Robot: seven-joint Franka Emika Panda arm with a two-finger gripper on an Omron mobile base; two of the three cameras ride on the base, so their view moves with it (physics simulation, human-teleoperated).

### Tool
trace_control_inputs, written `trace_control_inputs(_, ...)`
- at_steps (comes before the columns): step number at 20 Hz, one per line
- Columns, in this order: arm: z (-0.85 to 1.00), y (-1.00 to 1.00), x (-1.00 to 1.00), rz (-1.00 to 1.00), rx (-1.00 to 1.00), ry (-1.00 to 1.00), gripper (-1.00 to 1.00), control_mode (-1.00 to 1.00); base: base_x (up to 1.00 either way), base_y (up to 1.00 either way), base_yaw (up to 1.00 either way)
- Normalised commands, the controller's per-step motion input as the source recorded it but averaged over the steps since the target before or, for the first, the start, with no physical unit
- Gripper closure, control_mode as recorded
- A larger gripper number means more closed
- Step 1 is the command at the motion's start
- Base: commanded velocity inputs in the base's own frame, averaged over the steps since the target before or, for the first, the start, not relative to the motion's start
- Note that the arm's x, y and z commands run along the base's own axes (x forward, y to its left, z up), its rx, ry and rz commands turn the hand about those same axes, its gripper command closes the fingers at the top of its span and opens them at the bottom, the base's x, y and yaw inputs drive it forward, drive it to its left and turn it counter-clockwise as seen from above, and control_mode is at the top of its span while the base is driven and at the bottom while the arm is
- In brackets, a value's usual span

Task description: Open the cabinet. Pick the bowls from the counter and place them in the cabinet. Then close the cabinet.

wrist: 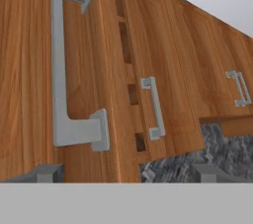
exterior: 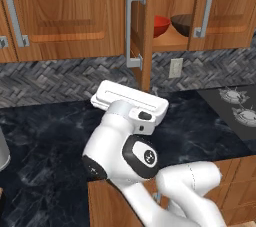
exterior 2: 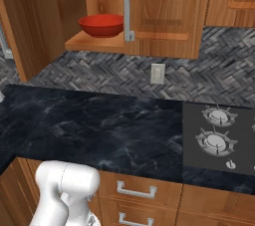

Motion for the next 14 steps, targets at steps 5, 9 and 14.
trace_control_inputs(5,-0.02,-0.27,0.41,-0.05,0.00,0.00,-1.00,-1.00,0.00,0.00,0.00)
trace_control_inputs(9,-0.01,-0.38,0.30,-0.04,0.00,0.00,-1.00,-1.00,0.00,0.00,0.00)
trace_control_inputs(14,-0.21,-0.19,0.45,-0.05,0.00,0.03,-1.00,-1.00,0.00,0.00,0.00)
